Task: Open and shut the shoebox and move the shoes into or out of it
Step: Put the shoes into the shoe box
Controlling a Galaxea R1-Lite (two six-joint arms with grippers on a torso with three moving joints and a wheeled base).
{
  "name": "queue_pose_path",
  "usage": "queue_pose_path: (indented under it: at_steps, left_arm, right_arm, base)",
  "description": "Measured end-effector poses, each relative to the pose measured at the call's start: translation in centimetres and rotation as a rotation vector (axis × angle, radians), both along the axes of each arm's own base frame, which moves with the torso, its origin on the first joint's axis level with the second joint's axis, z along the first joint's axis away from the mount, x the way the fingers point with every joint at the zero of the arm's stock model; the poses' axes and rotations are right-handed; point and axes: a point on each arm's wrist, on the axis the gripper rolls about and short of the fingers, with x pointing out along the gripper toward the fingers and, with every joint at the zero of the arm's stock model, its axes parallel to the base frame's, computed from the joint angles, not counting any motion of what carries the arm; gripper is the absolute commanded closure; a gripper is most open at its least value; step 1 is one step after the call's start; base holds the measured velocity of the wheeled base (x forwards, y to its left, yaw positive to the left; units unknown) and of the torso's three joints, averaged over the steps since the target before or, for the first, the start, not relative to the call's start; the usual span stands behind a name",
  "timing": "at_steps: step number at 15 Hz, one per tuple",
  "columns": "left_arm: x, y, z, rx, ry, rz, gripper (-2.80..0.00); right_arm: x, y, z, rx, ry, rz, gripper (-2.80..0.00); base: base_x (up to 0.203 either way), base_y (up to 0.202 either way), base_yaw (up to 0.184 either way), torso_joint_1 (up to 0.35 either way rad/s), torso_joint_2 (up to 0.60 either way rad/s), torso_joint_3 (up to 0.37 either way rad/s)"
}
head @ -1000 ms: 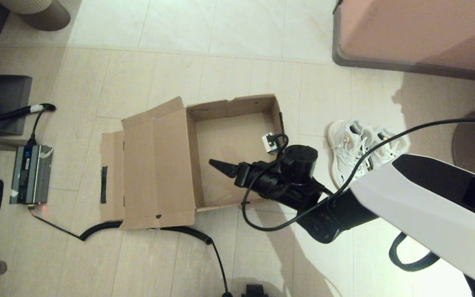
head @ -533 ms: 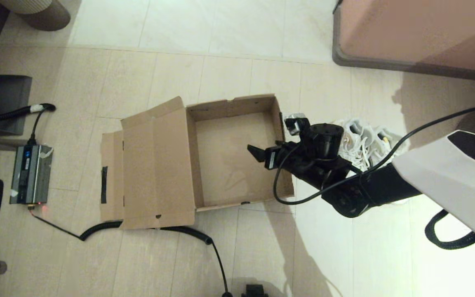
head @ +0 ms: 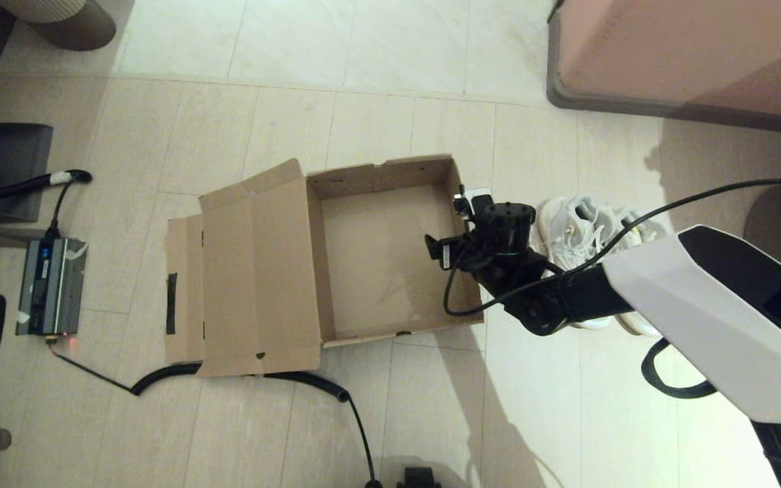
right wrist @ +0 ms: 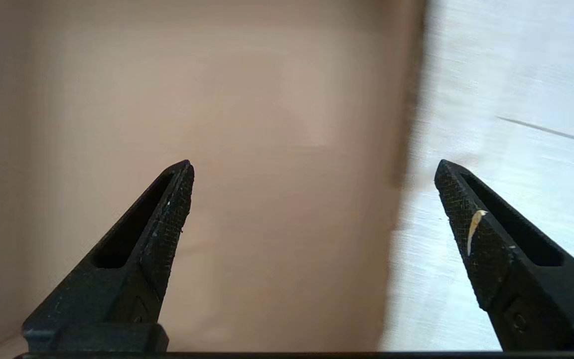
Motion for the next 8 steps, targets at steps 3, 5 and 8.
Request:
queue_pose_path:
  at_steps: [3, 5, 8]
  left_arm:
    - [0.0, 0.0, 0.0, 0.0, 0.0, 0.0, 0.0]
    - [0.0, 0.0, 0.0, 0.0, 0.0, 0.001, 0.0]
    - [0.0, 0.0, 0.0, 0.0, 0.0, 0.0, 0.0]
  right_arm:
    - [0.9, -0.2, -0.3, -0.012, -0.01, -0.055, -2.8]
    - [1.3, -0.5, -0.5, -0.015, -0.008, -0.066, -2.8]
    - [1.9, -1.0, -1.5, -0.027, 0.014, -0.078, -2.8]
  base:
    - [0.0, 0.0, 0.0, 0.0, 0.0, 0.0]
    - [0.0, 0.0, 0.0, 0.0, 0.0, 0.0]
    - [0.0, 0.0, 0.0, 0.0, 0.0, 0.0]
